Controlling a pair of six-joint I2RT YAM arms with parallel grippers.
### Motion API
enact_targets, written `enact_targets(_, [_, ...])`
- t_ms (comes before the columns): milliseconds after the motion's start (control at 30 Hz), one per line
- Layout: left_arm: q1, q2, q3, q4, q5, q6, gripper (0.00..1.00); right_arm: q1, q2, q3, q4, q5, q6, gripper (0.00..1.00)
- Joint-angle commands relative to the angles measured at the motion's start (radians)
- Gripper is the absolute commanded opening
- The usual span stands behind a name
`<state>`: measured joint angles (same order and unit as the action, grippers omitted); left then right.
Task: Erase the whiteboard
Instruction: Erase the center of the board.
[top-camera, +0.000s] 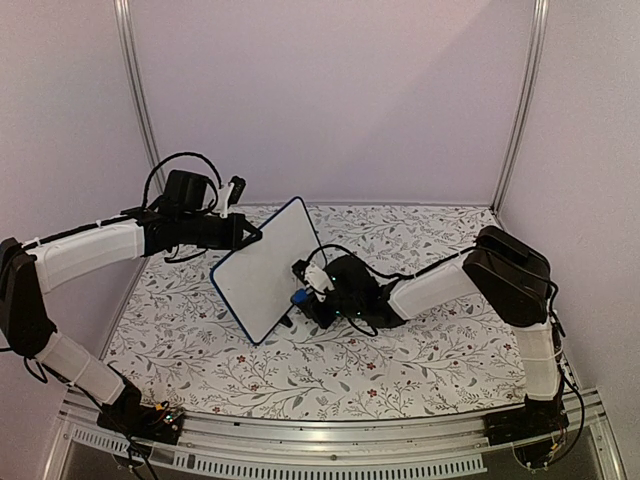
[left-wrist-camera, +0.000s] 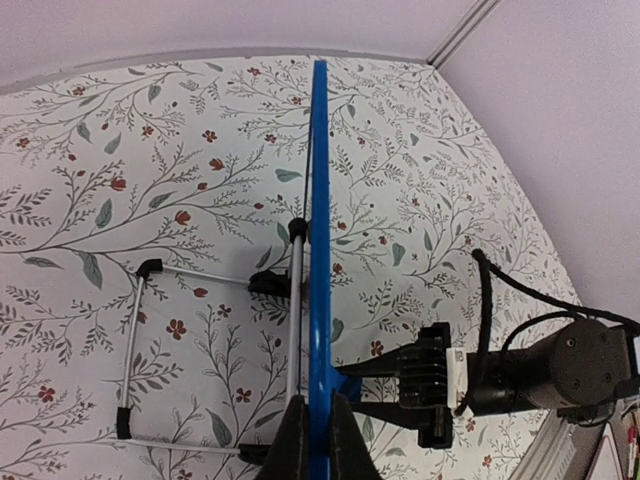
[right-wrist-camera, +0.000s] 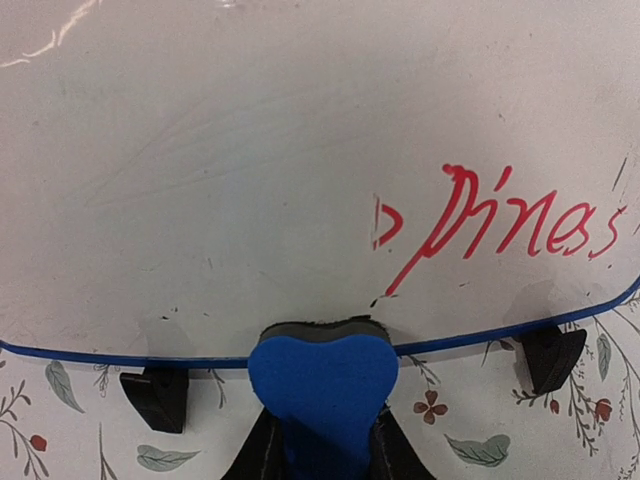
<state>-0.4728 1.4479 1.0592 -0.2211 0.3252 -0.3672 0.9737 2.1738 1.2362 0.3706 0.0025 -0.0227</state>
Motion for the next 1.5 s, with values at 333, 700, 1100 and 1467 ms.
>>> enact_targets(333, [-0.017, 0.018, -0.003, -0.037, 0.042, -0.007, 0.00, 0.033, -0.116, 0.053, -0.044, -0.032, -0.055, 0.16])
enact_targets(700, [-0.018, 0.018, -0.004, -0.037, 0.042, -0.007, 0.00, 0.023, -0.048, 0.100, -0.063, -0.016, -0.067, 0.17])
enact_targets(1100, [-0.017, 0.020, -0.002, -0.037, 0.048, -0.007, 0.00, 0.009, 0.008, 0.020, -0.078, -0.038, -0.059, 0.16])
enact_targets(1467, [-0.017, 0.020, -0.004, -0.038, 0.048, -0.008, 0.00, 0.001, 0.000, 0.002, -0.081, -0.029, -0.051, 0.17])
